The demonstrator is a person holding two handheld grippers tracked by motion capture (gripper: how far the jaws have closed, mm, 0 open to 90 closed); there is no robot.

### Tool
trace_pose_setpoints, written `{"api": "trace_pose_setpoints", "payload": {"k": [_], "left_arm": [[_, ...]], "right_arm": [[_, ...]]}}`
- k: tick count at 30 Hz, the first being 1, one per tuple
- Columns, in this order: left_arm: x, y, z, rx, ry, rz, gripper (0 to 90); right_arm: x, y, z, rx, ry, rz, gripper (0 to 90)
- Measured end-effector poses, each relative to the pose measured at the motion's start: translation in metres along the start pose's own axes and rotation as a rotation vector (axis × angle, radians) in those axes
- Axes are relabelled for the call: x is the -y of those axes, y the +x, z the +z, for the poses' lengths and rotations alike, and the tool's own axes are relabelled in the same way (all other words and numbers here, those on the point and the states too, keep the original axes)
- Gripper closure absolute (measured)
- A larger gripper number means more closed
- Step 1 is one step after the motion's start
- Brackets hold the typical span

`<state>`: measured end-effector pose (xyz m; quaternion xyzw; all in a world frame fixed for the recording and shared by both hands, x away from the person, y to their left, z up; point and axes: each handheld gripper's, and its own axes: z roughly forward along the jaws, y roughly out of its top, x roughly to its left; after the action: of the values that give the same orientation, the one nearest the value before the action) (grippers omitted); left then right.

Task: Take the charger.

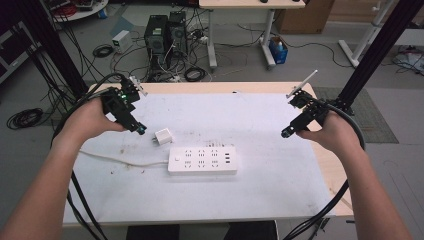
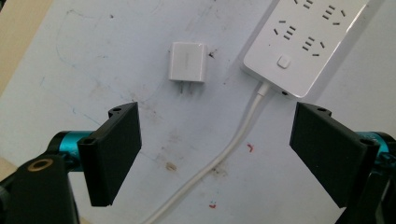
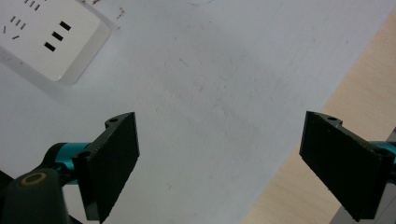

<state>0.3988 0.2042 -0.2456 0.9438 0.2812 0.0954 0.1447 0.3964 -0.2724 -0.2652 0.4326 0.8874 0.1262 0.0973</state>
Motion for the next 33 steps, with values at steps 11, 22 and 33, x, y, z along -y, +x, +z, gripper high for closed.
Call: {"api": "trace_pose_setpoints", "payload": {"k": [11, 22, 33], "left_arm": [[-0.012, 0.015, 0.03, -0.005, 0.028, -0.017, 16.7], [-0.029, 0.026, 0.089, 0.017, 0.091, -0.024, 17.0], [-0.033, 0.03, 0.149, 0.048, 0.196, 0.014, 20.9]], "right_arm": [[0.005, -0.006, 0.003, 0.004, -0.025, 0.001, 11.4], [0.01, -0.011, 0.005, 0.004, -0.038, 0.006, 11.4], [0.01, -0.009, 0.013, -0.007, -0.02, -0.003, 11.4]]}}
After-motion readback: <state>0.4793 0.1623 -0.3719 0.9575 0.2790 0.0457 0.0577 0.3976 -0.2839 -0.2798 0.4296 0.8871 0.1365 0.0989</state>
